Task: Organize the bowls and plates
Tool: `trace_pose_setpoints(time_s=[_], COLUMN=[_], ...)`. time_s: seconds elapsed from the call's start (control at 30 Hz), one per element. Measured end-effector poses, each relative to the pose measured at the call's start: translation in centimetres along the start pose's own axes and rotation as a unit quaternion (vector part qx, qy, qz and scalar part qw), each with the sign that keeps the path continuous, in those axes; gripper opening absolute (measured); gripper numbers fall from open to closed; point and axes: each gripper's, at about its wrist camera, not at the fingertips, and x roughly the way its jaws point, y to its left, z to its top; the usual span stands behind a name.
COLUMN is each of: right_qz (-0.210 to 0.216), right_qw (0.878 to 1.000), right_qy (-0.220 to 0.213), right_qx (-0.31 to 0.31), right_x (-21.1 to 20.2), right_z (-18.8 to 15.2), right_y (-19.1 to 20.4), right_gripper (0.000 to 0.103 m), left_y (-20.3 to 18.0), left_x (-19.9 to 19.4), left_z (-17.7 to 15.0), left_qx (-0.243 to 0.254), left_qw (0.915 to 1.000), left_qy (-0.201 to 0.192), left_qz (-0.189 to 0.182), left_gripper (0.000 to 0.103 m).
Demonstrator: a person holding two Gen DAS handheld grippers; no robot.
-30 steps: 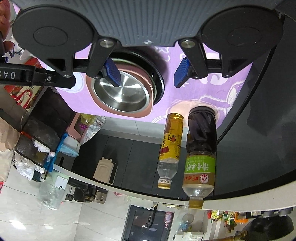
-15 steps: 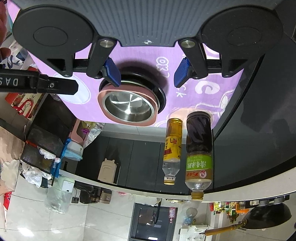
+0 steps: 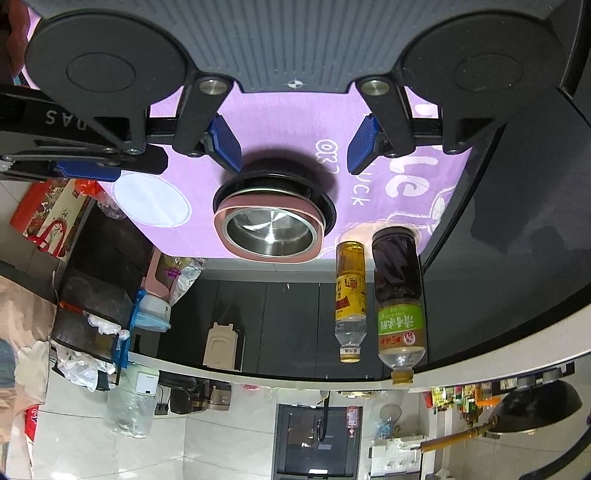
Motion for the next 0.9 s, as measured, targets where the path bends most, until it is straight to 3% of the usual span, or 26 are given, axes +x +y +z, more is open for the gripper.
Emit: trace_pose_setpoints(time_s=[0.9], right_qz=[-0.02], right_qw=[1.0], right_qy=[-0.003], right_qx=[0.005], right_x=[-1.5], right_z=[-2.0], right_y=[0.8], right_gripper=[0.053], left_y=[-0.6], left_x=[-2.2], left_z=[-1.5], left_qx=[0.01], left_qw=[0.9999], left_qy=[-0.008], left_qz=[0.008], left_gripper=[0.06])
